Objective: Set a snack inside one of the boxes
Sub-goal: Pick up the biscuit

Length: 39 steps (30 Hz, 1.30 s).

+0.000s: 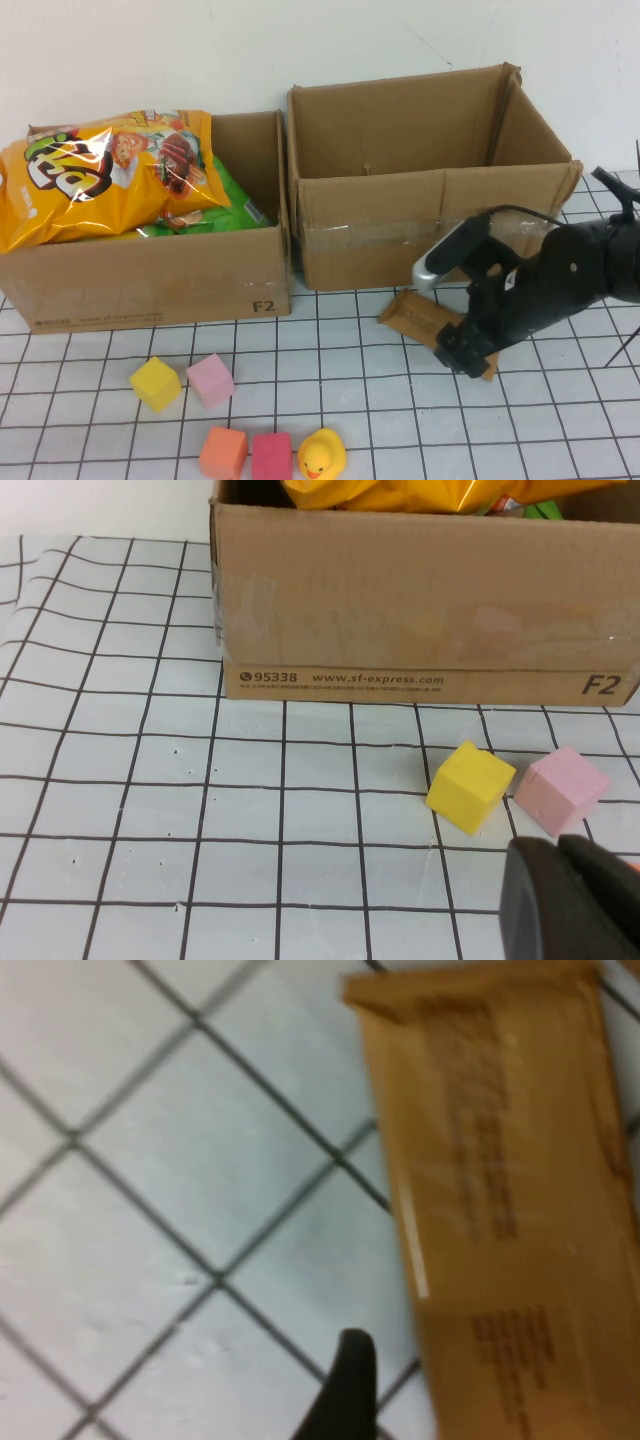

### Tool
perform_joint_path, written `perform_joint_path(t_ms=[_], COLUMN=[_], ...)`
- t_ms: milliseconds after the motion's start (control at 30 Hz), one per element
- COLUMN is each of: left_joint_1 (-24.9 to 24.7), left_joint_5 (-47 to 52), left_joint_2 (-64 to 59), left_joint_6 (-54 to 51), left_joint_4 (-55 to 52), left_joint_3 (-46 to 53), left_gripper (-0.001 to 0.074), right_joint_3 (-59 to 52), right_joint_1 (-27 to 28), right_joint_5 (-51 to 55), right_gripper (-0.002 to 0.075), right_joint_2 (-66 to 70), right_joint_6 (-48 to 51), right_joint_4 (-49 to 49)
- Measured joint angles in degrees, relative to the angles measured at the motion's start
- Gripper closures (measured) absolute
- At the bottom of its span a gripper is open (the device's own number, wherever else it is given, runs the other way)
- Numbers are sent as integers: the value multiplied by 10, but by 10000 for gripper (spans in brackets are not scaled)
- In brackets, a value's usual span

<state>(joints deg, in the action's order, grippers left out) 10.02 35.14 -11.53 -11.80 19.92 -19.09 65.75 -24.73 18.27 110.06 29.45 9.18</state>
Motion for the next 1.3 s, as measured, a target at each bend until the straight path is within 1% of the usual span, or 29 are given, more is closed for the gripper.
perform_joint_path(t_ms=[233, 400, 567, 700, 1067, 1300], left_joint_1=[0, 0, 0, 0, 0, 0], left_joint_5=[0, 0, 0, 0, 0, 0], left_joint_2=[0, 0, 0, 0, 0, 0], left_joint_6=[0, 0, 0, 0, 0, 0], left_joint_4=[0, 0, 0, 0, 0, 0], left_joint_3=[0, 0, 0, 0, 0, 0], left_gripper=[736, 736, 736, 736, 736, 736], right_joint_3=[0, 1, 5, 6, 19, 23], right_joint_1=[23, 25, 26, 26, 2, -4], right_joint_5=[-1, 14, 38, 46, 87, 57], right_gripper=[48, 48, 48, 50, 64, 64], right_joint_2=[11, 20, 27, 27, 26, 28], right_joint_6=[-26, -27, -6, 7, 20, 22], right_joint_4=[-1, 32, 63, 69, 87, 97])
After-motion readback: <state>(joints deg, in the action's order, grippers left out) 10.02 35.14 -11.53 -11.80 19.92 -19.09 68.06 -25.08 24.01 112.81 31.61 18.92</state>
